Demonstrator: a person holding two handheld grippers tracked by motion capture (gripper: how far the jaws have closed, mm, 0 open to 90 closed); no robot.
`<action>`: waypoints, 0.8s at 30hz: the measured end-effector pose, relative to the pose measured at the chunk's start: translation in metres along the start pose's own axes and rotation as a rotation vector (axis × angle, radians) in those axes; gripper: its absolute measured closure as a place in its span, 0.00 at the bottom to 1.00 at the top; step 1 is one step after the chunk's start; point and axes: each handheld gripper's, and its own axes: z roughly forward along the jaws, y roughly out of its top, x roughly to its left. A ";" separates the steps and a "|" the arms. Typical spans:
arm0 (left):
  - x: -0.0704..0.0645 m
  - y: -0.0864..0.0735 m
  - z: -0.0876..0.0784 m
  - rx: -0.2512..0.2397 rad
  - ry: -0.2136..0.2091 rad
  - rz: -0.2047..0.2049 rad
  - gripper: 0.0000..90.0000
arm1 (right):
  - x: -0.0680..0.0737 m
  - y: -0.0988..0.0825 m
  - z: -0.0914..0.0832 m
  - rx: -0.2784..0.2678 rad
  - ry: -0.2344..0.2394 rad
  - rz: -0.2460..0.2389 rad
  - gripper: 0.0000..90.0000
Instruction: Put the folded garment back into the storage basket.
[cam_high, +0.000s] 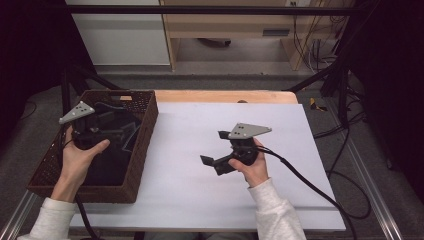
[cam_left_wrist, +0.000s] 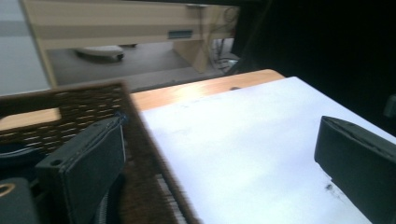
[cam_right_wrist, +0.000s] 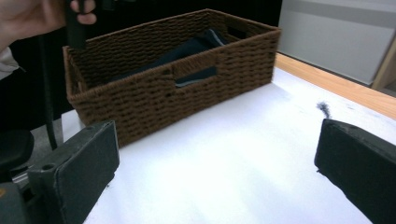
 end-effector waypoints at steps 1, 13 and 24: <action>-0.005 -0.001 0.001 0.001 -0.008 0.006 0.01 | -0.003 -0.003 -0.005 -0.005 -0.004 0.001 0.01; -0.060 -0.026 0.023 0.033 -0.120 0.070 0.01 | -0.030 -0.036 -0.049 0.016 -0.053 0.006 0.01; -0.096 -0.060 0.049 0.083 -0.180 0.093 0.01 | -0.055 -0.079 -0.086 0.041 -0.124 0.055 0.01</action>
